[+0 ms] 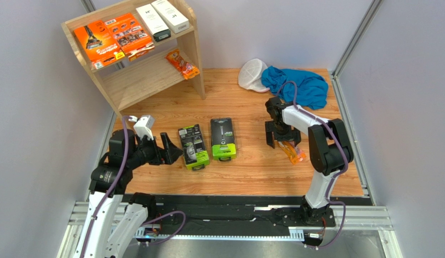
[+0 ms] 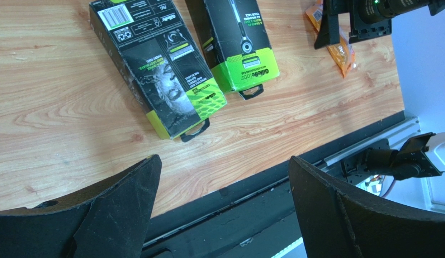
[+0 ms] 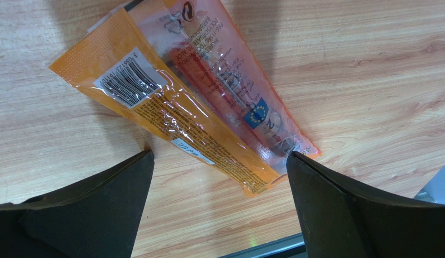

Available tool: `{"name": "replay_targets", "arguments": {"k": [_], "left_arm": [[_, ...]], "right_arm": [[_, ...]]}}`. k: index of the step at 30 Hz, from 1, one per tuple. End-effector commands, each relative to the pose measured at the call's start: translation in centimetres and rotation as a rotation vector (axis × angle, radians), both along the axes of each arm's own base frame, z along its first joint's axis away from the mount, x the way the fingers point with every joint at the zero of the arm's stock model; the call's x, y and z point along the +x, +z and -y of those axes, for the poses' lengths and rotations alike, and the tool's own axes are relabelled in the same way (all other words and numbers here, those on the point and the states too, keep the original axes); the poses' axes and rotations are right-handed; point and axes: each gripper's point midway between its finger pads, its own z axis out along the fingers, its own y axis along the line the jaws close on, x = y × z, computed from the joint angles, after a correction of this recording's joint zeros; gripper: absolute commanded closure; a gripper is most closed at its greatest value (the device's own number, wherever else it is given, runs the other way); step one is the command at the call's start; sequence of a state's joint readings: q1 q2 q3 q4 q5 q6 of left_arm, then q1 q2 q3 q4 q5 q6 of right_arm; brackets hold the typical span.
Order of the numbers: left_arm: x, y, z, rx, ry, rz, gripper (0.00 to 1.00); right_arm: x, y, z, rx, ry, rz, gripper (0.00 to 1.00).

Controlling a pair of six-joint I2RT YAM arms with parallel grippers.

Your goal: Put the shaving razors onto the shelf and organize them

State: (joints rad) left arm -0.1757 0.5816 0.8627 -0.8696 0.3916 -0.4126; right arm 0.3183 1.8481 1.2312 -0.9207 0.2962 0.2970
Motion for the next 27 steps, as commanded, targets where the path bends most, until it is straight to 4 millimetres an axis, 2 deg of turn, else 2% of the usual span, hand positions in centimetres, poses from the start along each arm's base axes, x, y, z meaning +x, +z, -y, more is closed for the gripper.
{"name": "replay_targets", "arguments": {"k": [1,3,6,7,13,18,19,20,22,25,26,27], "left_arm": [[0.5,0.4,0.2,0.000,-0.020,0.035,0.03],[0.5,0.4,0.2,0.000,-0.020,0.035,0.03],[0.5,0.4,0.2,0.000,-0.022,0.036,0.03],[0.5,0.4,0.2,-0.002,-0.022,0.035,0.03],[0.6,0.5,0.5,-0.005,-0.038,0.028,0.03],[0.5,0.6,0.7,-0.009,-0.054,0.028,0.03],[0.5,0.7,0.7,-0.012,-0.056,0.029,0.03],[0.5,0.8,0.8,-0.015,-0.058,0.029,0.03],[0.6,0.9,1.0,-0.028,-0.065,0.028,0.03],[0.6,1.5,1.9,-0.077,-0.092,0.025,0.04],[0.7,1.7,2.2,-0.097,-0.101,0.023,0.04],[0.7,1.8,2.6,-0.118,-0.113,0.018,0.04]], "right_arm": [[1.2,-2.4,0.7,0.002,-0.039,-0.002,0.02],[1.1,-3.4,0.9,0.040,-0.059,-0.026,0.05],[1.3,-3.5,1.0,0.090,-0.071,-0.030,0.20],[1.3,-3.5,1.1,0.106,-0.070,-0.033,0.31],[1.2,-3.7,0.4,0.201,-0.054,-0.046,0.66],[0.6,-3.8,-1.5,0.309,-0.035,-0.040,0.87],[0.5,-3.8,-1.7,0.317,-0.030,-0.036,0.95],[0.7,-3.2,-2.3,0.345,-0.013,-0.016,0.99],[0.3,-2.6,-3.4,0.391,0.009,-0.012,1.00],[0.1,-0.2,-5.7,0.485,0.085,0.038,1.00],[0.3,1.6,-6.7,0.523,0.122,0.086,1.00],[0.0,2.4,-7.6,0.553,0.147,0.099,1.00]]}}
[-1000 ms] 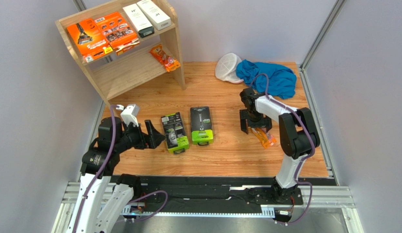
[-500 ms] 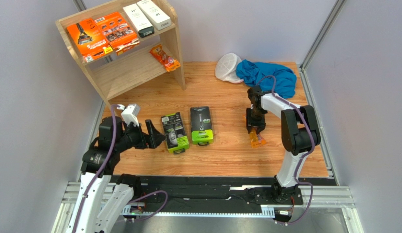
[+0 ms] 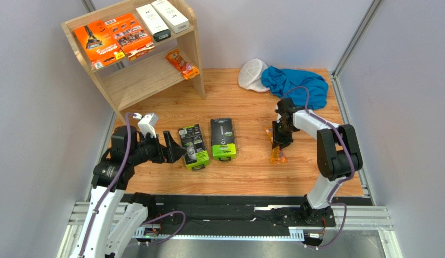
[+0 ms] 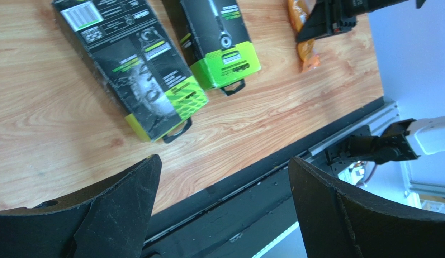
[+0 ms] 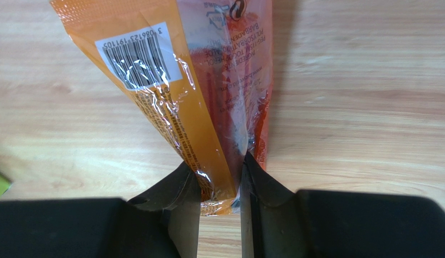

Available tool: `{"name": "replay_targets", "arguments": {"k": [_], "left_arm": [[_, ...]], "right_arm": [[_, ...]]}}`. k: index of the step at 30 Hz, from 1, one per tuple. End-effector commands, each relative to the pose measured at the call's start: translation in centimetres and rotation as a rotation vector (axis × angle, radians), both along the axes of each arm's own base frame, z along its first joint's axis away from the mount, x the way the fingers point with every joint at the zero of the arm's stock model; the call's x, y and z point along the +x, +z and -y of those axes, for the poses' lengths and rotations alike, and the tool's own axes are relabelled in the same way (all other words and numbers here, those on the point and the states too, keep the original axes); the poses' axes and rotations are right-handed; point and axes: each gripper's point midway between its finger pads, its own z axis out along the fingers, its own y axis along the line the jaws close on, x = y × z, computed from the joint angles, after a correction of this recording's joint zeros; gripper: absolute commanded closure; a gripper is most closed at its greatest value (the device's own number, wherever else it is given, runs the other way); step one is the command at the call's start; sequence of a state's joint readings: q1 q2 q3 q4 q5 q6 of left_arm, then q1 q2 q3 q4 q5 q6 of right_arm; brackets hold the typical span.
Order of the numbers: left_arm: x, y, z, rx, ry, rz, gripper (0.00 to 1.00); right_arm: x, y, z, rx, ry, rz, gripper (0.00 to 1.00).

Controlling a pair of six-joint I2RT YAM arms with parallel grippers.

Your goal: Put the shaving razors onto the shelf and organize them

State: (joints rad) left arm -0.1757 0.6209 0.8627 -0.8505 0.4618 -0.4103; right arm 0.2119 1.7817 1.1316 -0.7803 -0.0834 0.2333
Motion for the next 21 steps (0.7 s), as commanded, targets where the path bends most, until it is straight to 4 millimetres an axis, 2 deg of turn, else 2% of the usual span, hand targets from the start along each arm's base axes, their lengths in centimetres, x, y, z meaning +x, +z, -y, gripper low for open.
{"name": "replay_targets", "arguments": {"k": [1,5,6,8,14,15,19,20,21], "left_arm": [[0.8,2.5,2.1,-0.130,-0.070,0.052,0.04],[1.0,3.8,3.5,-0.233,-0.104,0.055,0.04],[1.3,4.1,3.7,-0.249,-0.113,0.065,0.04],[1.4,4.1,4.1,-0.275,-0.116,0.045,0.03],[1.8,4.3,5.8,-0.302,-0.164,0.018,0.01],[1.7,4.6,6.6,-0.306,-0.191,0.027,0.01],[1.9,5.0,8.0,-0.324,-0.218,0.037,0.01],[1.8,5.1,8.2,-0.327,-0.224,0.043,0.01],[1.8,5.2,8.5,-0.331,-0.235,0.045,0.01]], "right_arm": [[-0.4,3.9,-5.8,0.237,0.142,0.127,1.00],[-2.0,9.1,-10.5,0.457,0.229,0.218,1.00],[-2.9,10.8,-11.7,0.504,0.266,0.253,1.00],[-4.1,13.0,-14.0,0.611,0.309,0.277,1.00],[-9.6,20.7,-21.7,0.967,0.513,0.329,1.00],[-10.9,21.5,-23.0,1.000,0.558,0.320,1.00],[-13.5,23.4,-26.5,1.094,0.666,0.286,1.00],[-13.7,23.3,-27.4,1.101,0.681,0.272,1.00],[-14.9,23.5,-28.2,1.115,0.716,0.256,1.00]]}}
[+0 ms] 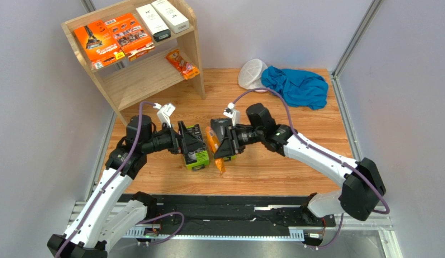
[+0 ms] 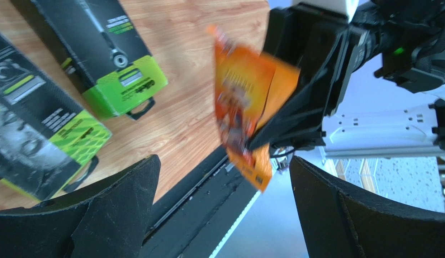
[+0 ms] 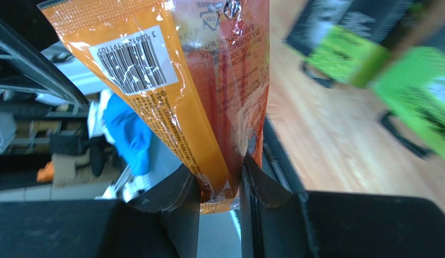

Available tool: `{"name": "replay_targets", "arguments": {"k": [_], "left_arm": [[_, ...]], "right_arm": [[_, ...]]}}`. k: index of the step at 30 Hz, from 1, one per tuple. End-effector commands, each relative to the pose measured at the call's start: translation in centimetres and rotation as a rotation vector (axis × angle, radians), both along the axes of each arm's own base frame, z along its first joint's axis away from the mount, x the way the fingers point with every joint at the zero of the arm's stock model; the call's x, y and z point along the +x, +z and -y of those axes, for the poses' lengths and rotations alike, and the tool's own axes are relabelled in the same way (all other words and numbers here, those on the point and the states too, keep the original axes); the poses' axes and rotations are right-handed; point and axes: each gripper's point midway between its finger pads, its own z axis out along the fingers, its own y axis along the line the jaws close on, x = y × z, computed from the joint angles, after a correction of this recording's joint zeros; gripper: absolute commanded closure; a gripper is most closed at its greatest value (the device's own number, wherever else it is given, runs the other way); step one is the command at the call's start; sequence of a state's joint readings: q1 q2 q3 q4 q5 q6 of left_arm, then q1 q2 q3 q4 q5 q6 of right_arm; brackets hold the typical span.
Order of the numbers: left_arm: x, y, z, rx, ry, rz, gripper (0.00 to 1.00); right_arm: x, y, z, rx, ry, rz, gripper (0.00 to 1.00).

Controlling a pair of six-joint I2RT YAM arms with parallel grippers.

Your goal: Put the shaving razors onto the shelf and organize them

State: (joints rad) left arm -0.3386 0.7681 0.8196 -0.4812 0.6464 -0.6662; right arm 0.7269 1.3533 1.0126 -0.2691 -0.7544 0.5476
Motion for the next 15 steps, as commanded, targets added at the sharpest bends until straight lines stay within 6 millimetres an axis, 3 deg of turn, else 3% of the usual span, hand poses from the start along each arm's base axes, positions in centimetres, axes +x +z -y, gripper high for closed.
{"name": "replay_targets", "arguments": {"k": [1,8,10,14,15], "left_arm": [[0.7,1.9,1.1,-0.054,-0.006,0.068,0.01],[0.5,2.0,0.7,-0.042,0.017,0.075,0.01],[0.5,1.6,0.6,-0.030,0.020,0.065,0.05],[0.6,1.1,0.3,-0.017,0.039,0.055,0.29],[0.6,1.0,0.3,-0.017,0.043,0.056,0.48]], "right_arm": [[-2.3,4.6,-4.2,0.157,0.138,0.023,1.00],[-3.5,4.4,-6.9,0.131,0.185,0.012,1.00],[-3.6,4.0,-7.2,0.116,0.182,0.013,1.00],[-3.8,4.4,-7.6,0.119,0.181,0.024,1.00],[-3.8,4.5,-7.6,0.117,0.176,0.024,1.00]]}}
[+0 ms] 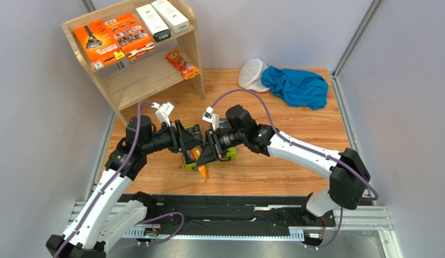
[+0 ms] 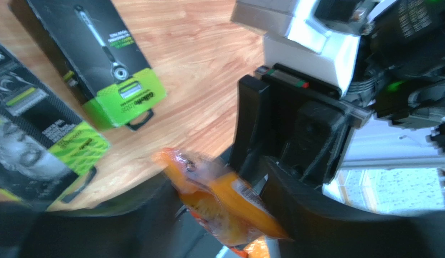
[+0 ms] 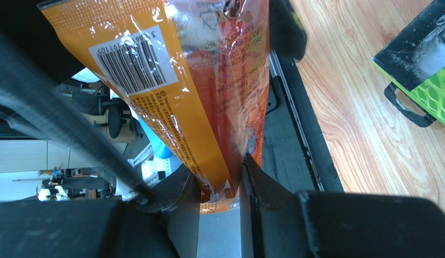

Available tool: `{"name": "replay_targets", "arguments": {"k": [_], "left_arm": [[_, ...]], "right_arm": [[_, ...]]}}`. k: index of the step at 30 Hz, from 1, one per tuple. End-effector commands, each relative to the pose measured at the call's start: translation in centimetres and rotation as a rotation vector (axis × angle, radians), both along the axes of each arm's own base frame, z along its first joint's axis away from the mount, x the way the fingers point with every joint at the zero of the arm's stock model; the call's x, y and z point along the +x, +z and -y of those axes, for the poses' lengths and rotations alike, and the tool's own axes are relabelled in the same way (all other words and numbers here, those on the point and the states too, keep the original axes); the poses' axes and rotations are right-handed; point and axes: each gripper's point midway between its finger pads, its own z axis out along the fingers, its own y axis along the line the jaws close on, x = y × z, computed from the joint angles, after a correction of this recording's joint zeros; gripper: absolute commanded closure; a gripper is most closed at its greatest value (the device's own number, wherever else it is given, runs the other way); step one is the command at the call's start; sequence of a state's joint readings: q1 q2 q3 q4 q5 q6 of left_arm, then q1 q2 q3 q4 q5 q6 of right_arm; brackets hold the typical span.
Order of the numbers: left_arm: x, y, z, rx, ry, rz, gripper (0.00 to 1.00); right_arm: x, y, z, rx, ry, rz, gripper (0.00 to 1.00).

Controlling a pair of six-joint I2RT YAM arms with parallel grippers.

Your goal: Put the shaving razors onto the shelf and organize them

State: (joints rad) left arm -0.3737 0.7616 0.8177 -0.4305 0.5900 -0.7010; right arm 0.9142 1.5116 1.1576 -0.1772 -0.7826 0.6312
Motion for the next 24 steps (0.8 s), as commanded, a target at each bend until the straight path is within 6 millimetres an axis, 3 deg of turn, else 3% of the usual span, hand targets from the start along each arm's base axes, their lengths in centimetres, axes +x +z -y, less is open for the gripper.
{"name": "replay_targets", "arguments": {"k": [1,2,3,4,8,10,11,12,14,15,16,17,18,19,20,21,22,23,24], "left_arm": [[0.1,0.2,-0.2,0.000,0.020,0.027,0.59],[0.1,0.3,-0.2,-0.001,0.023,0.028,0.70],[0.2,0.4,-0.2,-0.002,0.025,0.029,0.92],[0.2,0.4,-0.3,-0.001,0.029,0.025,1.00],[0.4,0.5,-0.2,0.000,0.033,0.024,1.00],[0.6,1.0,-0.2,-0.008,0.041,0.036,1.00],[0.7,1.1,-0.2,-0.011,0.043,0.039,1.00],[0.9,1.5,-0.2,-0.023,0.049,0.048,1.00],[1.3,2.4,0.1,-0.046,0.047,0.081,1.00],[1.4,2.9,0.3,-0.065,0.044,0.092,1.00],[1.4,3.5,0.6,-0.084,0.028,0.109,1.00],[1.6,3.8,0.8,-0.100,0.021,0.122,1.00],[1.9,5.2,1.1,-0.142,0.014,0.164,1.00],[1.8,5.7,1.4,-0.162,-0.008,0.185,1.00],[2.0,5.9,1.7,-0.176,-0.020,0.198,1.00],[2.2,7.2,2.0,-0.217,-0.028,0.238,1.00],[2.0,7.9,2.3,-0.244,-0.056,0.262,1.00],[2.2,7.8,2.7,-0.263,-0.074,0.262,1.00],[2.0,9.7,3.0,-0.330,-0.098,0.319,1.00]], "right_arm": [[0.4,2.7,-0.9,0.059,-0.015,0.058,1.00],[0.4,2.8,-0.9,0.058,-0.016,0.061,1.00],[0.5,2.9,-0.8,0.058,-0.024,0.067,1.00],[0.7,2.8,-0.7,0.045,-0.043,0.068,1.00],[1.2,3.3,0.2,0.034,-0.113,0.108,0.96],[1.9,2.9,0.9,0.016,-0.182,0.123,0.87],[2.0,3.8,1.5,0.032,-0.220,0.137,0.77],[2.1,4.1,2.0,0.036,-0.257,0.125,0.57],[2.9,3.4,3.1,0.033,-0.343,0.124,0.40],[2.6,5.1,4.0,0.082,-0.369,0.142,0.28],[2.8,5.9,4.3,0.123,-0.404,0.139,0.24],[2.7,4.9,5.1,0.122,-0.427,0.125,0.21],[2.6,5.2,5.6,0.150,-0.442,0.120,0.16],[2.0,7.9,6.2,0.267,-0.446,0.124,0.15],[1.8,6.9,6.7,0.279,-0.456,0.102,0.14],[1.5,7.1,6.9,0.314,-0.459,0.085,0.11],[0.9,9.2,7.4,0.415,-0.447,0.105,0.11],[0.8,9.4,7.6,0.440,-0.454,0.068,0.11],[0.6,8.0,7.8,0.435,-0.459,0.046,0.10]]}}
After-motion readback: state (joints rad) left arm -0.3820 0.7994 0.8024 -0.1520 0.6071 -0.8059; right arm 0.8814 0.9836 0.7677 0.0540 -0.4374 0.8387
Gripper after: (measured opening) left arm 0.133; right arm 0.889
